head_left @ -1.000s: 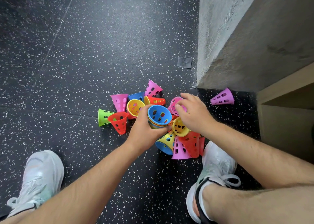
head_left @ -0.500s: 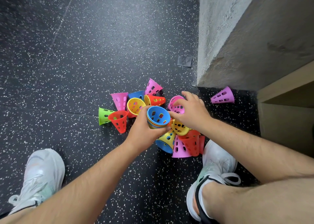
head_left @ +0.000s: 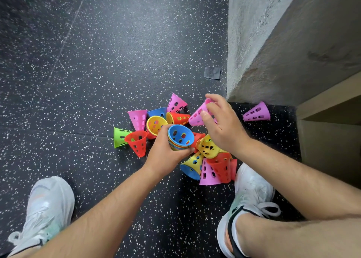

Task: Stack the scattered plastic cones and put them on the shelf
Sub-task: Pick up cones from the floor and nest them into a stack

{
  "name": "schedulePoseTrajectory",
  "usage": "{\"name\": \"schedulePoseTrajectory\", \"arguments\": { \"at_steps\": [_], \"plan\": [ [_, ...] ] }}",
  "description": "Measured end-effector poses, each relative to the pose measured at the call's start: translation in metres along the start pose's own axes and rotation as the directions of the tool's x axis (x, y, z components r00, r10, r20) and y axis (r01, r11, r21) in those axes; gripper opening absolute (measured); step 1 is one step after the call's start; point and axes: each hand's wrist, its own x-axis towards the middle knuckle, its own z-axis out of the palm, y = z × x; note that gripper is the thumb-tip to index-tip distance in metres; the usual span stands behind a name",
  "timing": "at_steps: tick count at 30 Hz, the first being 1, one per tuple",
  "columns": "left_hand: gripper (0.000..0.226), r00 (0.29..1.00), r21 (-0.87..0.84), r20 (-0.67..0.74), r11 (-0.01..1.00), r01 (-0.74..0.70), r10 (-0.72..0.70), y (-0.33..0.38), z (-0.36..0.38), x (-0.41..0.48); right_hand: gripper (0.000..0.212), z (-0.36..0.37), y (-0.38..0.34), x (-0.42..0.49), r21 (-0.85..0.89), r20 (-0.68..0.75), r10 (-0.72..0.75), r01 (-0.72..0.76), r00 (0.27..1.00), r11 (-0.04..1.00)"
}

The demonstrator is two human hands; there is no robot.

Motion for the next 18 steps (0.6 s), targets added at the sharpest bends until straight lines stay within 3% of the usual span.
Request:
{"name": "schedulePoseTrajectory", "arguments": {
  "at_steps": [6,14,16,18],
  "plan": [
    [0.066,0.999,-0.003,0.044,0.999,-0.032,0.032,0.011,0.01,0.007,0.027,-0.011,-0.009,-0.016,-0.049,0.184,-0.164,0.175,0.969,0.983],
    [0.061,0.986,0.015,0.125,0.994,-0.111,0.108,0.034,0.027,0.015,0.034,-0.022,-0.008,-0.025,0.025,0.252,-0.09,0.086,0.964,0.996],
    [0.061,0.986,0.005,0.131,0.994,-0.106,0.105,0.037,0.034,0.017,0.04,-0.024,0.0,-0.029,0.047,0.172,-0.052,0.044,0.984,0.998],
    [0.062,0.985,0.005,0.136,0.994,-0.109,0.107,0.04,0.041,0.019,0.037,-0.026,0.015,-0.03,0.088,-0.014,0.034,-0.032,0.999,0.996]
  ]
}}
